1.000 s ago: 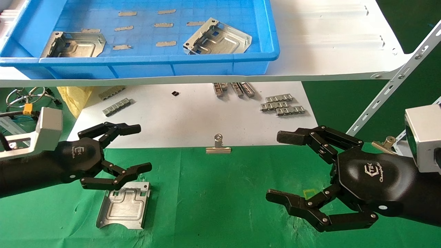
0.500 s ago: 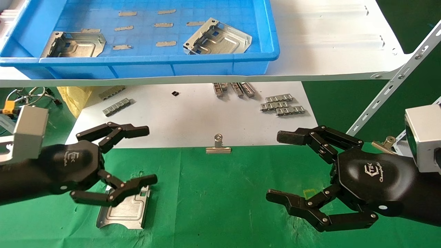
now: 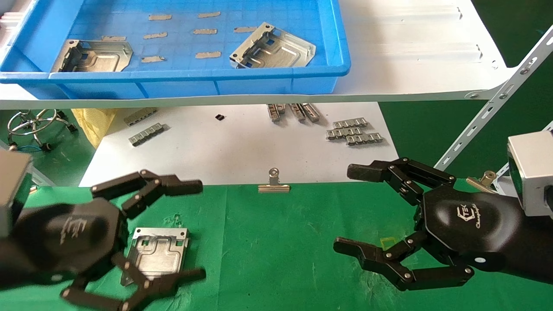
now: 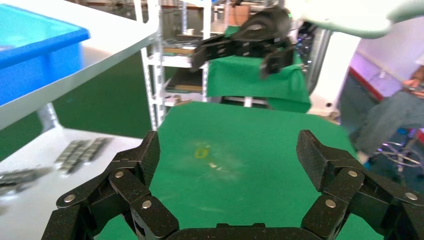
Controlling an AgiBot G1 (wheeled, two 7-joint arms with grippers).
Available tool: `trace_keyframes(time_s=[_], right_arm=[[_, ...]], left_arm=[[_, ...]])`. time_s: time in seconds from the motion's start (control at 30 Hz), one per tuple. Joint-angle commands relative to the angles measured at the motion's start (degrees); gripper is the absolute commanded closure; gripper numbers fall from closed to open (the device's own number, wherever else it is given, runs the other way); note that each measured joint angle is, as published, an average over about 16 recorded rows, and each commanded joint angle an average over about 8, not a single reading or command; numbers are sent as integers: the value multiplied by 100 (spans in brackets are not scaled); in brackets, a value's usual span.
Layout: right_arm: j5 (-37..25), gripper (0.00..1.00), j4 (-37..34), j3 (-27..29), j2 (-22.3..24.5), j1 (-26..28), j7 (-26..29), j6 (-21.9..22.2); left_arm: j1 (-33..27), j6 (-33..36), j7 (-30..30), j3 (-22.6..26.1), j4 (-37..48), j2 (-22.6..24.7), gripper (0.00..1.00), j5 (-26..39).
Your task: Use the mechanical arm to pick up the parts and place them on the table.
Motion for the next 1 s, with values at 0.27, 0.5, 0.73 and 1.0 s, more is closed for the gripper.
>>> trace_keyframes(time_s=[0.27,0.5,0.73,1.0], right_arm=[[1,0,-1,0,0,-1,0,1],[1,0,-1,0,0,-1,0,1],[1,0,-1,0,0,-1,0,1],[1,0,-1,0,0,-1,0,1]], left_arm=[[210,-44,-245,-177,-535,-111,0,-120],[176,-43,-208,-146,-433,-93,0,-103],[149,-37,-189,-123,-371,-78,0,-86],[132,-34,-176,-110,-332,-70,0,-73]])
